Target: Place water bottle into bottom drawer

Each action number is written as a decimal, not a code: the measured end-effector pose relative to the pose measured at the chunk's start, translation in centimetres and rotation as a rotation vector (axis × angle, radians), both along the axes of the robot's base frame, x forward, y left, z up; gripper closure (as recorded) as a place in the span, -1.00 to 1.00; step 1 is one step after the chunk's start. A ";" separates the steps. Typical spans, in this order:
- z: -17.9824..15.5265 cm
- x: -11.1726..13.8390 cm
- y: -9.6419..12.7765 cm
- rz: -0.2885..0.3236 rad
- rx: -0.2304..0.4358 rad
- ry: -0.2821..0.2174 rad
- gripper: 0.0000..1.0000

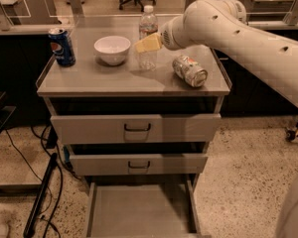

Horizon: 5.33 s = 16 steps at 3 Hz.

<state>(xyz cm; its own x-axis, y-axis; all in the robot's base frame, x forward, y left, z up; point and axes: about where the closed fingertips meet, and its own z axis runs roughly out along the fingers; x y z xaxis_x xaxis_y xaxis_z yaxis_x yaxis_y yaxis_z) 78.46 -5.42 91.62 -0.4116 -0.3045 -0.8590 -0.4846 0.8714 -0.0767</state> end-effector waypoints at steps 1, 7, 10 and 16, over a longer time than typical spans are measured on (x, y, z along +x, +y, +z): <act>0.2 0.6 1.6 0.008 0.038 0.002 -1.00; 1.0 2.9 4.6 0.049 0.065 -0.041 0.31; 4.2 0.7 3.2 0.037 0.102 -0.085 1.00; 10.3 -16.2 -7.8 -0.076 0.107 -0.034 1.00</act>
Offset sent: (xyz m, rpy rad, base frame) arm 0.0148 0.0329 0.0098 0.0901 -0.0135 0.0254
